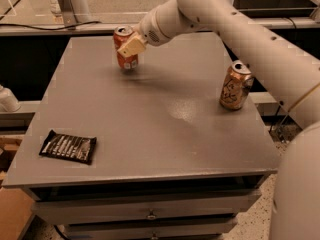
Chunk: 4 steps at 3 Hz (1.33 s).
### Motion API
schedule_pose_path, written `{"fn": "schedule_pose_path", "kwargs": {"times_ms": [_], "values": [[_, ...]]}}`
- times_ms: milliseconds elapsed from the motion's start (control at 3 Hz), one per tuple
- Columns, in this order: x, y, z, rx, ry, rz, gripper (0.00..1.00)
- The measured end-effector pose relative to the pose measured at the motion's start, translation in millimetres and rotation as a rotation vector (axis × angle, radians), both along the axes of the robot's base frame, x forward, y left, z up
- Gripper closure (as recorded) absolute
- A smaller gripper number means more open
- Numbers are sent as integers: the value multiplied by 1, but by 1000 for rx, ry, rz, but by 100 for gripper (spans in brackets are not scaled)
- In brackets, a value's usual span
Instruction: Move coke can near orange can
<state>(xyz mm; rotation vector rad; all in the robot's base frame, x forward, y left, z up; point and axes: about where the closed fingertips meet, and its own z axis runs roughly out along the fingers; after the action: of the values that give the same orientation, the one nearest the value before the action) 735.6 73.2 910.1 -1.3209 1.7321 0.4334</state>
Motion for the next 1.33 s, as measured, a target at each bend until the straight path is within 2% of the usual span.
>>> {"fn": "schedule_pose_path", "kwargs": {"times_ms": [667, 1000, 1333], "values": [[-36, -73, 22, -4, -21, -96, 100], [-48, -108, 20, -10, -11, -149, 100], [-62, -132, 17, -21, -1, -177, 100]]}}
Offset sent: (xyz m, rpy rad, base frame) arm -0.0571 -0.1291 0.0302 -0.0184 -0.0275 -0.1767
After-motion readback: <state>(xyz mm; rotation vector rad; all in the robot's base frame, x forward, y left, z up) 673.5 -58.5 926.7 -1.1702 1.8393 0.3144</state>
